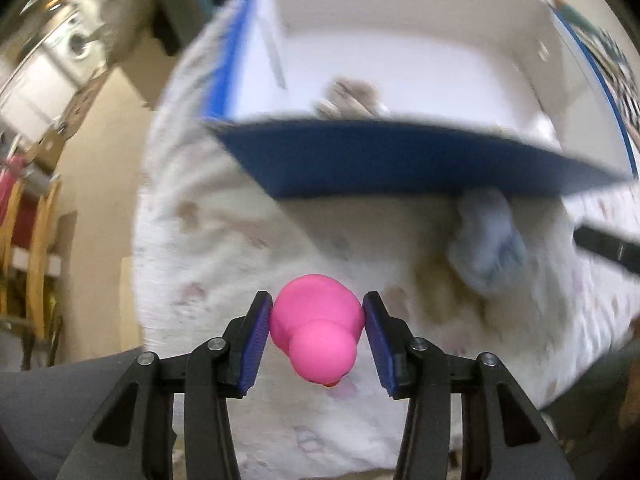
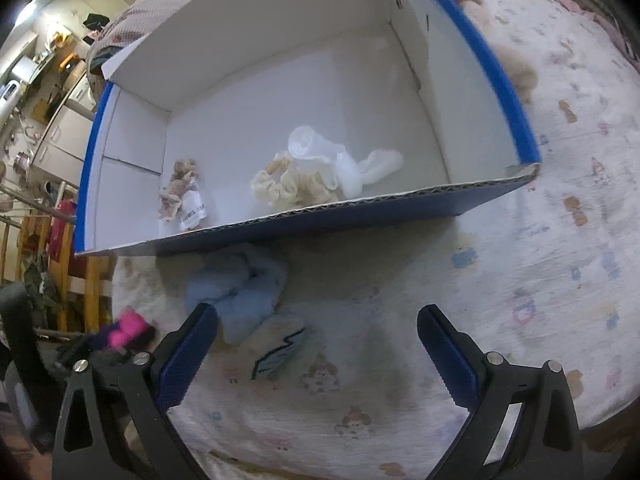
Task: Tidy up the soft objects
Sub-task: 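Grasp the light-blue sock with the right gripper while the left gripper holds the duck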
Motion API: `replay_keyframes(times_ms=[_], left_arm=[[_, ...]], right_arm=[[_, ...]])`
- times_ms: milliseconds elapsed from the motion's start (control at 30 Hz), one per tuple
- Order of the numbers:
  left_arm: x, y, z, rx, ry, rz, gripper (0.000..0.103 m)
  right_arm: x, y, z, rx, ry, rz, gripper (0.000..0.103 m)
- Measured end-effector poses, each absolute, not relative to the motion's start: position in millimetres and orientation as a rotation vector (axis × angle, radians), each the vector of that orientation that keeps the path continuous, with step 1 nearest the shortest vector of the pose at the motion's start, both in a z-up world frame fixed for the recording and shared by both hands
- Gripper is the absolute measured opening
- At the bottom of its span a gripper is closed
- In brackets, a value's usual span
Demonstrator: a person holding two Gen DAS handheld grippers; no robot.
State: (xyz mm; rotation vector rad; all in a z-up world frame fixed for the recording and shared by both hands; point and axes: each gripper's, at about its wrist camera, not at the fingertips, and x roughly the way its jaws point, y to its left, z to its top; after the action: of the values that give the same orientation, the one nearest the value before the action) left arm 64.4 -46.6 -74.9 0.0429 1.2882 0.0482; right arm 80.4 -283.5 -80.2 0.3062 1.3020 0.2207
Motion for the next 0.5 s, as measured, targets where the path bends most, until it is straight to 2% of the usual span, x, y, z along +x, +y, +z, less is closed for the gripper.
replay_keyframes(times_ms=[133,333,400,433,467,500], left_arm=[[66.4,-39.5,-69.7,-0.002,1.257,0.095,0.043],[60.0,-23.1,-68.6,-0.037,1.274,0.086,0.043],[60.5,-17.9,-70.0,-0.045,1.280,0.080,0.043],[62.6,-19.2,-71.2,-0.047,1.282,0.079,0.043],[63.1,-18.5,-72.1,-0.049,1.284,0.076,0.043],[63.1,-18.8,-72.3,-0.049,1.285,0.073,0.043]], right_arm=[[83.5,-269.5,-89.4,0.281,1.333,0.267,0.099],[79.2,-225.7,-111.6,0.129,1.420,0.377,0.098],[76.9,-211.5,-121.1,0.073,1.431,0.406,0.086],[76.1,-207.1,-125.3,0.056,1.438,0.414,0.074],[76.2,-203.6,-128.6,0.038,1.443,0.420,0.058],[75.7,-201.9,-128.5,0.012,1.431,0.415,0.052]])
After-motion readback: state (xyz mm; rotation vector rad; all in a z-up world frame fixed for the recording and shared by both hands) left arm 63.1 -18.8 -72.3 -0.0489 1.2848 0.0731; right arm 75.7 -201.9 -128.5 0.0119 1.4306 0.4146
